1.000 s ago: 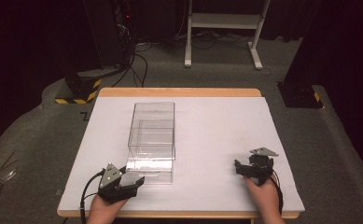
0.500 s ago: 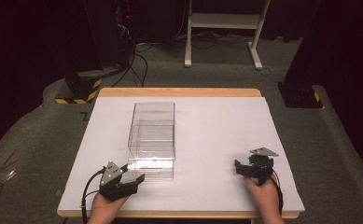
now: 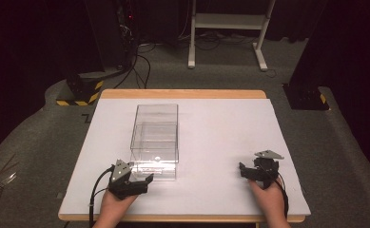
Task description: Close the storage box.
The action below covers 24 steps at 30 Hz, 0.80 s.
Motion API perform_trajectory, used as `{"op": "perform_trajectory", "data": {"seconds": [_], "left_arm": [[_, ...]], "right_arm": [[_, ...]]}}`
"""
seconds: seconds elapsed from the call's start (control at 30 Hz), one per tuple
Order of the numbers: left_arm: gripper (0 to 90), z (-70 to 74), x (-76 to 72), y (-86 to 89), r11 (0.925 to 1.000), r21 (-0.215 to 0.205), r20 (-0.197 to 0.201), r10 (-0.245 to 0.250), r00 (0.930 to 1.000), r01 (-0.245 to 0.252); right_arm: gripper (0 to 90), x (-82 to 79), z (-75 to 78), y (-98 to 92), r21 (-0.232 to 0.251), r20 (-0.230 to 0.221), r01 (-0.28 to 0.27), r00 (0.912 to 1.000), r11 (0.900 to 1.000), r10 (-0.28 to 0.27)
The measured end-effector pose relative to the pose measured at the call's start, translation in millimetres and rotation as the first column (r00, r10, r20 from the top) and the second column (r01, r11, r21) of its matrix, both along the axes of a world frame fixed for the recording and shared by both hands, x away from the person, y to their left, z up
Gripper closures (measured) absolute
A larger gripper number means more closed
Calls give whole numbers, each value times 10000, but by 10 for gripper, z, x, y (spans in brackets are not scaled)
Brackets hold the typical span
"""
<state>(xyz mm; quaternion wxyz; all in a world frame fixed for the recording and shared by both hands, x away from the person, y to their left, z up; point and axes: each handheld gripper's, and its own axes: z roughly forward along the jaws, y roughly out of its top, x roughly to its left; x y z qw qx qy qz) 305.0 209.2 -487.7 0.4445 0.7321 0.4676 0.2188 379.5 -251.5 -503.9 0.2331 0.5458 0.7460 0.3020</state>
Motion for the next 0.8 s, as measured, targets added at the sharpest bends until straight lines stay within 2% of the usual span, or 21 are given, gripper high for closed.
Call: {"op": "perform_trajectory", "data": {"seconds": [0.23, 0.43, 0.8], "left_arm": [[8, -22, 143, 27, 9997, -22, -164, 259, 9995, -259], [7, -21, 223, 26, 9997, 52, -87, 256, 9996, -256], [41, -20, 346, 9, 9991, 118, 538, 389, 9978, -396]], "right_arm": [[105, 1, 0, -1, 2, 3, -9, 10000, 10000, 9], [105, 2, 0, -3, -9, 15, -27, 10000, 10000, 27], [105, 2, 0, -3, -4, 14, -27, 10000, 10000, 27]]}}
